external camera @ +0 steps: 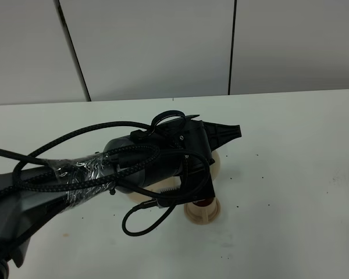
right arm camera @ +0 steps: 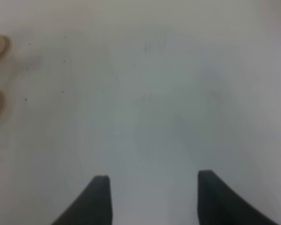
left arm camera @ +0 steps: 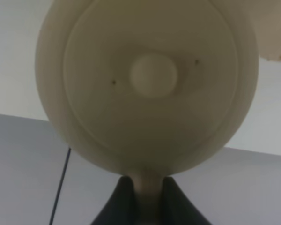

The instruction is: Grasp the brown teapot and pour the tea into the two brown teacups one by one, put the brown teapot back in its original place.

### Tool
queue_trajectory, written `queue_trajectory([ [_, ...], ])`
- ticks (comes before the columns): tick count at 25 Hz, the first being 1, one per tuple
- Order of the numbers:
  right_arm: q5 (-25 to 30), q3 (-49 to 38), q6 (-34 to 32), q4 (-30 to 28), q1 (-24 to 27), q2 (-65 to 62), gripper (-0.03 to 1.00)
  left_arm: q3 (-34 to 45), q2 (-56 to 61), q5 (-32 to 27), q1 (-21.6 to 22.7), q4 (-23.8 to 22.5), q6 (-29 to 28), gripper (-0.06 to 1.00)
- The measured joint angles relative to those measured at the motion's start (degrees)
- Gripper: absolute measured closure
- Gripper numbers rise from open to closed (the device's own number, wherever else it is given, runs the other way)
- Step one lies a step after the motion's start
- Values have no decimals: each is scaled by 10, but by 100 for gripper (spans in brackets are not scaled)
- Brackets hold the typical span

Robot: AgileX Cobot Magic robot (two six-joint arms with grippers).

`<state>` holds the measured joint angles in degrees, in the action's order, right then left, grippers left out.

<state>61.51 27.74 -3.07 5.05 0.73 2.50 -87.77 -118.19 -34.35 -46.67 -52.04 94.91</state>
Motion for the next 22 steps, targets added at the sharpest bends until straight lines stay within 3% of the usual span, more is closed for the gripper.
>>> queue_trajectory([
  [15,0,0,0,0,0,0,56,-1,33,-34,39,103,-44,78],
  [22,0,0,0,0,0,0,56,-4,51,-50,61,191,-59,78],
])
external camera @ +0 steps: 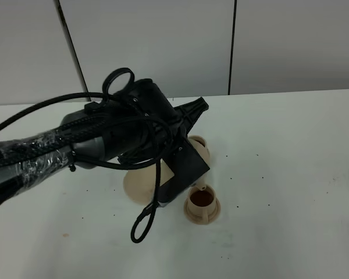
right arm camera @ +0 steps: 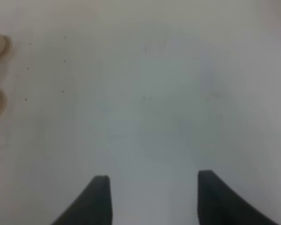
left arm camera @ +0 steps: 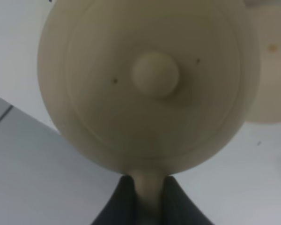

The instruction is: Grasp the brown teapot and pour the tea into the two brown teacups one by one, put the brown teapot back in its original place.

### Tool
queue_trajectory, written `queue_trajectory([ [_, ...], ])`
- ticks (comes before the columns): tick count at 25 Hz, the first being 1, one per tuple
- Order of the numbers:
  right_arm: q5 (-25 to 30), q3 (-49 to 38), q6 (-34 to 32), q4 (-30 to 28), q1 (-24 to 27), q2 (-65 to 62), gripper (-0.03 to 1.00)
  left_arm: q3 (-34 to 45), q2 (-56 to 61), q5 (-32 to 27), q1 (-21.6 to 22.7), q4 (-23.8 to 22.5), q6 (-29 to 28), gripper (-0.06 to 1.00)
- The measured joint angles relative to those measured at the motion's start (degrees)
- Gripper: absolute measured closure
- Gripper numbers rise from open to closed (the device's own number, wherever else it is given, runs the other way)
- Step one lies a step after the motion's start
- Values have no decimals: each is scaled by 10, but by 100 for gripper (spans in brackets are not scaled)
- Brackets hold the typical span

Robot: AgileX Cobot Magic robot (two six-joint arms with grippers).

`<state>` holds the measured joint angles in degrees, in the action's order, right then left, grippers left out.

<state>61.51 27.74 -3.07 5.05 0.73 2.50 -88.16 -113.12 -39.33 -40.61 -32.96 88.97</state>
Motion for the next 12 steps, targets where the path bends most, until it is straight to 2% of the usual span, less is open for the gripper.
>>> queue_trajectory([
  [8,0,0,0,0,0,0,56,-48,0,-82,20,114,-14,78],
  [12,0,0,0,0,0,0,56,-58,0,-111,29,148,-47,78],
])
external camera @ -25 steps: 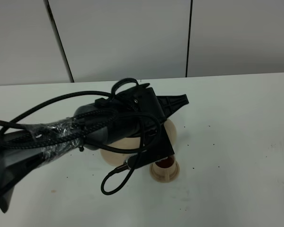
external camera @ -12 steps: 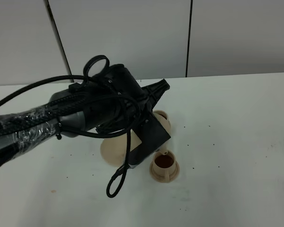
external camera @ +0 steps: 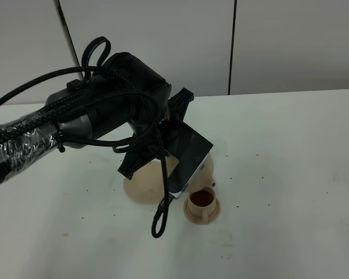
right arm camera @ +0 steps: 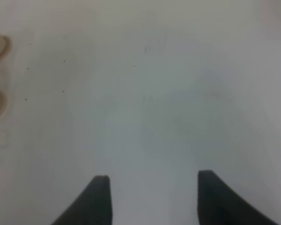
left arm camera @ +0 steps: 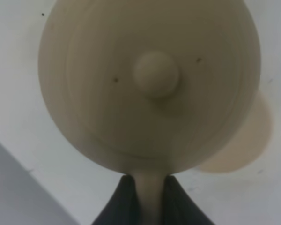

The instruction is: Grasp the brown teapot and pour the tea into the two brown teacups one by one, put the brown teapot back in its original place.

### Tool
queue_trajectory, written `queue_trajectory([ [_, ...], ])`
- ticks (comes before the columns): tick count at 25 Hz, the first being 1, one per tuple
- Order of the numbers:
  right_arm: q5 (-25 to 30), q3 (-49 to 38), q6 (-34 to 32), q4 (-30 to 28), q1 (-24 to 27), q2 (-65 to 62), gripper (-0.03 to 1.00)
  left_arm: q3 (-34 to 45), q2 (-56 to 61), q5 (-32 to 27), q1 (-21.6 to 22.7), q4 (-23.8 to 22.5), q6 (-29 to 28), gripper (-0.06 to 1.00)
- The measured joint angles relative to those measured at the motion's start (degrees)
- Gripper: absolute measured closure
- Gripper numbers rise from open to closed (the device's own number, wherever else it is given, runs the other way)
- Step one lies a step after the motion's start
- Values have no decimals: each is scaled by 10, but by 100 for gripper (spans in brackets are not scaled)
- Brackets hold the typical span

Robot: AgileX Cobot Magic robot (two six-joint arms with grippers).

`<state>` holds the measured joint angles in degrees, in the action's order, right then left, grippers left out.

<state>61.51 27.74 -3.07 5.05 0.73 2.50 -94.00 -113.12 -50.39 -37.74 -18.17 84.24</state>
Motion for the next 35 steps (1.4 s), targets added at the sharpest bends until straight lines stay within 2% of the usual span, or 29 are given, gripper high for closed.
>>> queue_trajectory([
  [6,0,0,0,0,0,0,56,0,-2,-42,6,13,-69,78],
  [10,0,0,0,0,0,0,56,0,-4,-52,6,26,-124,78],
  [18,0,0,0,0,0,0,56,-1,-9,-80,6,56,-196,78],
  [26,0,0,0,0,0,0,56,-1,-16,-105,6,70,-235,78],
  [35,0,0,0,0,0,0,56,-1,-16,-128,15,62,-282,78],
])
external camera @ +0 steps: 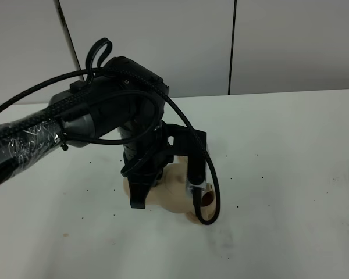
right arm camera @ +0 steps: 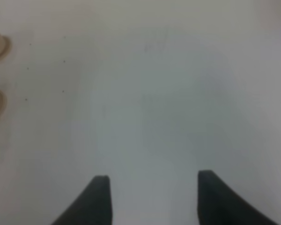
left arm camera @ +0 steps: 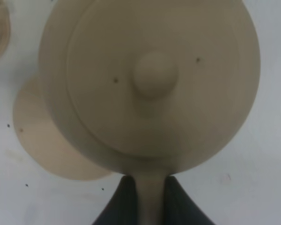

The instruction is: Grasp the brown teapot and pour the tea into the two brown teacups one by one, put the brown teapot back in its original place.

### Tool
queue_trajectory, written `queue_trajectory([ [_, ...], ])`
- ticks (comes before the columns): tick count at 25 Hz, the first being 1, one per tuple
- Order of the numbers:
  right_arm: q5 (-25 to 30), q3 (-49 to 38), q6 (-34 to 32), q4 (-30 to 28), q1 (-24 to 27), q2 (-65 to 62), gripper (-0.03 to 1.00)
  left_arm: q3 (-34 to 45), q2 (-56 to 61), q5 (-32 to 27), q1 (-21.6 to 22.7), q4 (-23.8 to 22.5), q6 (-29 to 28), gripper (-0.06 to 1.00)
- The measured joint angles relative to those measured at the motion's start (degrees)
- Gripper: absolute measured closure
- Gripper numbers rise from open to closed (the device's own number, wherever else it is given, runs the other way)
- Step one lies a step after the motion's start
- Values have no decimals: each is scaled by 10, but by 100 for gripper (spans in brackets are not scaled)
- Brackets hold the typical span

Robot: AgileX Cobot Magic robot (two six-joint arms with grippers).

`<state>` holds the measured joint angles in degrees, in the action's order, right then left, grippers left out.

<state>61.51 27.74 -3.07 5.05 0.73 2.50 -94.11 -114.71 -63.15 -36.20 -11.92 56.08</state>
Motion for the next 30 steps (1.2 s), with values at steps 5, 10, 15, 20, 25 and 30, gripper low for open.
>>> queue_trajectory([
  [5,0,0,0,0,0,0,56,0,0,-11,19,8,-3,78],
  [10,0,0,0,0,0,0,56,0,0,-14,29,10,-9,78],
  [15,0,0,0,0,0,0,56,0,0,-18,38,9,-18,78],
  [20,0,0,0,0,0,0,56,0,1,-20,51,12,-23,78],
  [25,0,0,0,0,0,0,56,9,18,-13,65,12,-23,78],
  [30,0,0,0,0,0,0,56,48,43,19,84,12,-24,78],
])
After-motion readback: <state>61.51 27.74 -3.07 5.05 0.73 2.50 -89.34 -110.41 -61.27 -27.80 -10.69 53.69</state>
